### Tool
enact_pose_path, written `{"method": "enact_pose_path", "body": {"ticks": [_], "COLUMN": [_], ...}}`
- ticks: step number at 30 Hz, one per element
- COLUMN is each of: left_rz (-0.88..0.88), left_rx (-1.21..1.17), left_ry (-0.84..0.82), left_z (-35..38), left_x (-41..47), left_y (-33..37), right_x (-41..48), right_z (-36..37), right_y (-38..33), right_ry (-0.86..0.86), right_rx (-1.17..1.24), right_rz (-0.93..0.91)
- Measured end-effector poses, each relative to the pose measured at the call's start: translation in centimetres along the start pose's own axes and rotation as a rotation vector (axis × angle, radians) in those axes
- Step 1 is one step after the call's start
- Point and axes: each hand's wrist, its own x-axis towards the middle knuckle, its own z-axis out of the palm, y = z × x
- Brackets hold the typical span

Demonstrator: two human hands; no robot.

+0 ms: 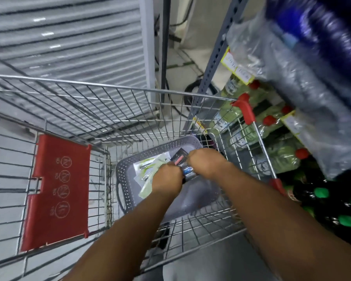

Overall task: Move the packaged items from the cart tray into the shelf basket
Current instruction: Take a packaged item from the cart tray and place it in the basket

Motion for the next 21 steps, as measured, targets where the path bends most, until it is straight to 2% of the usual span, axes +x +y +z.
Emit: {"method": "enact_pose_path", "body": {"ticks": [4, 8, 16, 21], "left_rz": [0.012, 0.034, 0.124, 0.168], "left_rx": [-0.02, -0.073, -0.174, -0.25], "left_ry": [0.054, 0.132, 0.482, 0.602], "left_z": [-3.3, -7.2, -15.4, -19.3], "left_x": [-2.2, -4.6, -8.8, -11.4], "left_y": [0.7, 1.3, 5.1, 7.9], "right_x": [-3.0, -6.4, -14.9, -19.9], "right_z": [-2.8, -6.3, -14.6, -18.1], "right_y": [-0.4, -0.7, 1.0, 1.9], "right_ry": [0.045, 0.17, 0.392, 0.475], "right_rx": [-0.011, -0.042, -0.161, -0.15], "right_rz": [0.028, 0.041, -0.012, 0.02]}}
